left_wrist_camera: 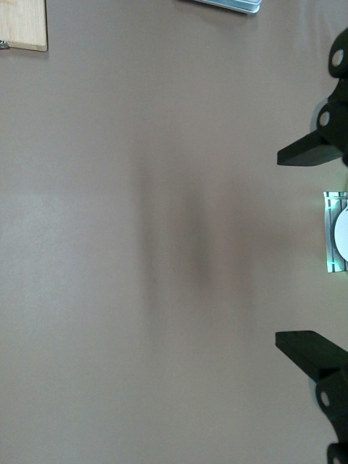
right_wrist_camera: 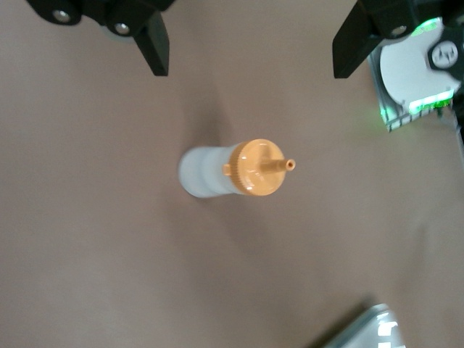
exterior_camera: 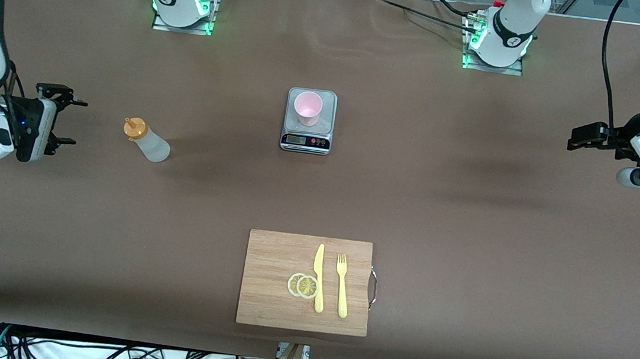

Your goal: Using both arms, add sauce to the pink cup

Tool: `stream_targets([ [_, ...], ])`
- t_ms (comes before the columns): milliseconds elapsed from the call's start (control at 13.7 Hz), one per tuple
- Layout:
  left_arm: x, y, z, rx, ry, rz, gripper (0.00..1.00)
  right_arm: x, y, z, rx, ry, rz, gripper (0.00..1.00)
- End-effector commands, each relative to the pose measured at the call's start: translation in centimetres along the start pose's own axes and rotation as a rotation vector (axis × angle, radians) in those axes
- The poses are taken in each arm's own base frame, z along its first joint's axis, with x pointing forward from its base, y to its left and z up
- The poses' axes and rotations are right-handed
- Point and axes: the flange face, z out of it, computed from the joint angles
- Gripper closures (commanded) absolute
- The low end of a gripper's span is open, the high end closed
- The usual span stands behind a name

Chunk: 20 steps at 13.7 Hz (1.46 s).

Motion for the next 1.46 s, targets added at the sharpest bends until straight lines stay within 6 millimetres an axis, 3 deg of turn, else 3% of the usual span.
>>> stream_targets([
  [0, 0.1, 0.6, -0.3, 0.011, -0.001, 0.020, 0.00, 1.4, -2.5, -1.5, -0.083, -0.036, 0.290, 0.00],
  [293, 0.1, 0.6, -0.4, 0.010, 0.000, 0.019, 0.00, 2.8, -4.4, -3.5, -0.183, -0.019, 0.765, 0.00],
  [512, 0.1, 0.7, -0.4, 0.010, 0.000, 0.021, 0.00, 3.5, -5.8, -4.7, -0.268, -0.031, 0.961, 0.00],
  [732, 0.1, 0.8, -0.4, 0.010, 0.000, 0.021, 0.00, 2.9, -7.5, -7.7, -0.319, 0.062, 1.221, 0.00],
  [1098, 0.3, 1.0, 0.0, -0.004, -0.009, 0.012, 0.00, 0.9, -11.9, -13.3, -0.374, 0.164, 1.230, 0.00],
  [1390, 0.3, 1.0, 0.0, -0.004, -0.009, 0.013, 0.00, -0.3, -12.2, -13.8, -0.335, 0.202, 1.235, 0.00],
])
